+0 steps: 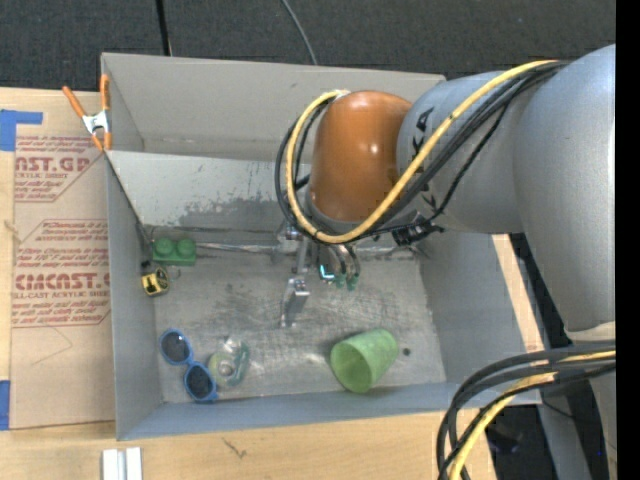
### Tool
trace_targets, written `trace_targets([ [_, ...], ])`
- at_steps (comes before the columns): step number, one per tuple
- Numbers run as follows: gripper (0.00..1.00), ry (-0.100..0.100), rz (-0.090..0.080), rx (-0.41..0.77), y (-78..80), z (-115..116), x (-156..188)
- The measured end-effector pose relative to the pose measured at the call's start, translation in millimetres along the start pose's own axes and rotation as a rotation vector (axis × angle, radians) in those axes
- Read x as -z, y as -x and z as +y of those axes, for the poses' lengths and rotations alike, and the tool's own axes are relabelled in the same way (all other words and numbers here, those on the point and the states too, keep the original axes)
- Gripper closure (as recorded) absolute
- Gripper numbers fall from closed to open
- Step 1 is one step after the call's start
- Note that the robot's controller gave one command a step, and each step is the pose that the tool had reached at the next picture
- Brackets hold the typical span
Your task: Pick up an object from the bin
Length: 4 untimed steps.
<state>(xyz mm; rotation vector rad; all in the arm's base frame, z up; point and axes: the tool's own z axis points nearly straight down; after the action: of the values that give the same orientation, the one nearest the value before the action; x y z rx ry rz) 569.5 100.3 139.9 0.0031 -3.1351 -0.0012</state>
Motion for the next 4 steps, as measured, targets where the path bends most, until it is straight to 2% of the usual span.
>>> trace_targets([
  [1, 0.0, -0.001, -0.002, 0.209, -63.2, -21.1, -22.6],
  [2, 0.0, -0.003, -0.016, 0.517, -76.5, 60.7, -67.4],
  [3, 1.0, -0.001, -0.013, 0.515, -76.9, 61.2, -65.8],
  [4, 1.0, -0.002, -0.017, 0.54, -89.4, 43.2, 139.5],
])
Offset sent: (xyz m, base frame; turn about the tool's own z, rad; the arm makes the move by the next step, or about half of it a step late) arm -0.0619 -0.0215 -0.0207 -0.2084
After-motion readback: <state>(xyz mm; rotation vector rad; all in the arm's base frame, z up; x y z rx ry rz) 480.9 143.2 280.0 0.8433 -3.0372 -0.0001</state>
